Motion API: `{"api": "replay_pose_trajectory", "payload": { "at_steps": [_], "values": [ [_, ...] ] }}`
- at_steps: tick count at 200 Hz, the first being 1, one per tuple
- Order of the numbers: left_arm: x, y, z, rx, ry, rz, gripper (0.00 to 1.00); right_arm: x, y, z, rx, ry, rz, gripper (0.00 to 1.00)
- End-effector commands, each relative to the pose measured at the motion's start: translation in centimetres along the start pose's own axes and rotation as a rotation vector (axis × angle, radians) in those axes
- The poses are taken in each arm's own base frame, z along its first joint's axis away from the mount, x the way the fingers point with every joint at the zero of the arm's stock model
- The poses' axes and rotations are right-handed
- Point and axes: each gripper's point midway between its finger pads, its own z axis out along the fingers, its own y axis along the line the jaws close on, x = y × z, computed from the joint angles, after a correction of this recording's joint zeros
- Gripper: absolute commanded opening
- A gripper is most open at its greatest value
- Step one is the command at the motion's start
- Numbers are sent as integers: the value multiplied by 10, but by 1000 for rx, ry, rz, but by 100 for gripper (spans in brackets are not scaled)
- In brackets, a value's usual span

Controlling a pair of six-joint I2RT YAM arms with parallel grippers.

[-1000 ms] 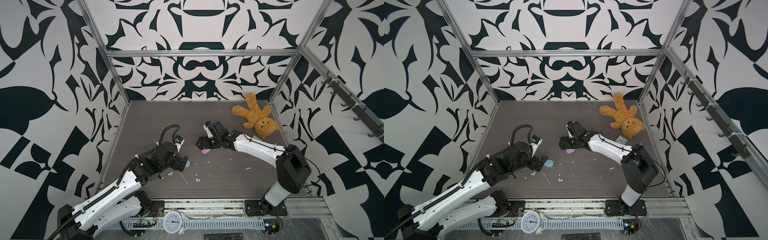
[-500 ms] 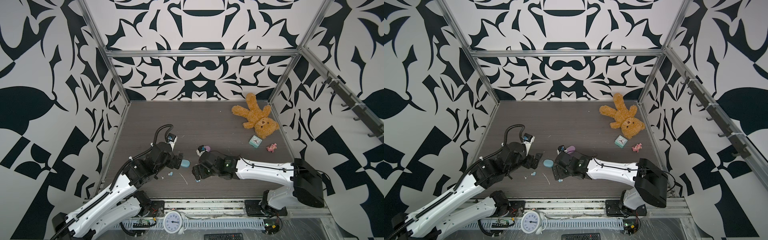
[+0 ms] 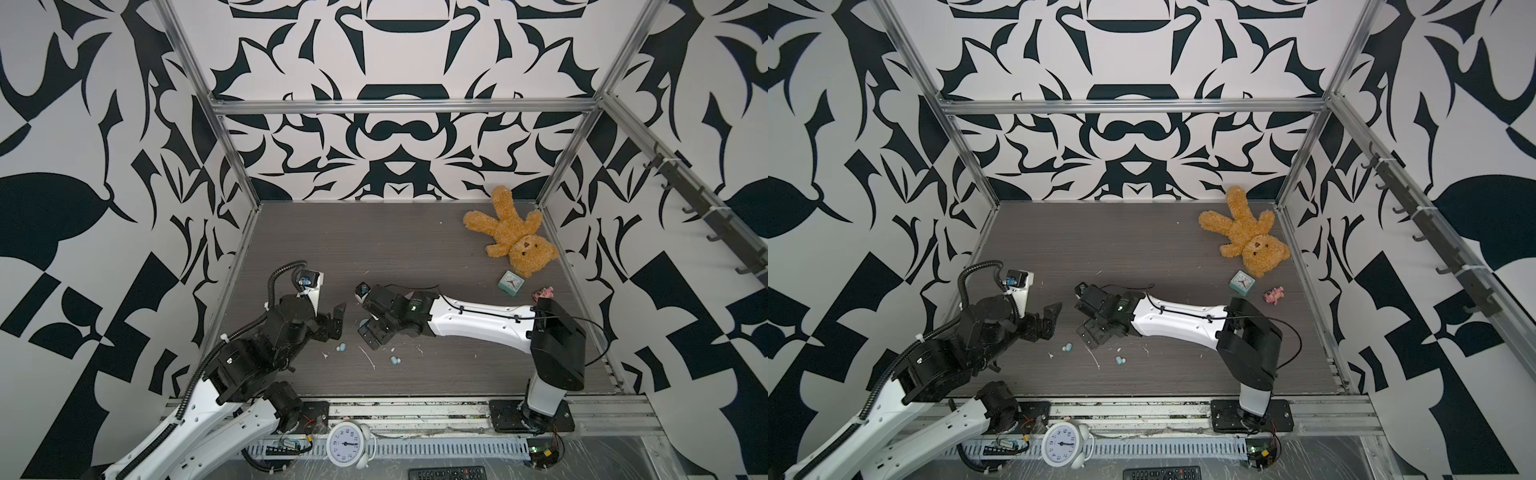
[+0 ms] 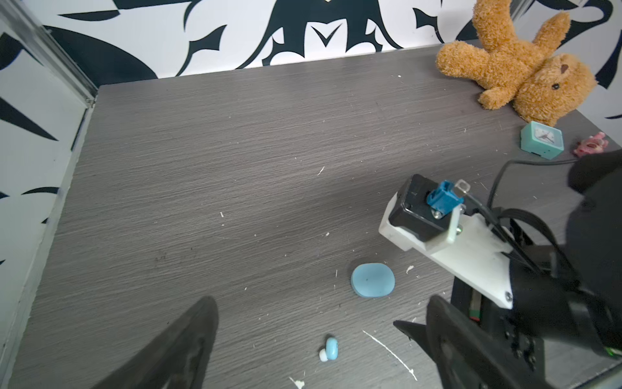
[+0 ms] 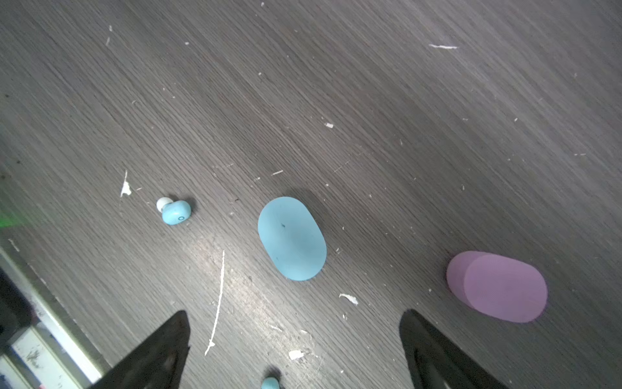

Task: Insert wireless bluetooth earbuds into charging case
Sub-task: Pick up the charging case from the center of the table.

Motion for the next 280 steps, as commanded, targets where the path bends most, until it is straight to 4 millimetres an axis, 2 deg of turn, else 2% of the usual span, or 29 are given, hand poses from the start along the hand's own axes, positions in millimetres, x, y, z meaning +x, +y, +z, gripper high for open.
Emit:
{"api": "replay_pose_trajectory", "payload": {
  "at_steps": [1,61,77,106,140,153,205,250,280],
  "values": [
    [10,14,1,-67,4,-22,99,-1,-9,-8,67,70,53,99],
    [9,18,5,-91,-16,-13,99,-1,-8,-4,142,151,457,99],
    [9,17,7,-78,-18,-15,99,0,-18,-6,237,183,517,100],
    [9,15,9,-64,-12,-18,99,-1,-11,1,259,239,625,100],
    [9,13,9,-52,-17,-19,99,-2,-15,3,283,227,758,100],
    [8,12,9,-48,-19,-17,99,-3,-6,7,243,239,798,99],
    [8,10,10,-34,-19,-17,99,-8,5,21,198,259,912,92],
    [10,7,11,-19,-12,-13,99,-6,5,35,201,284,947,86],
    [9,7,11,-18,-12,-11,99,-4,5,45,197,312,953,79]
  ]
}}
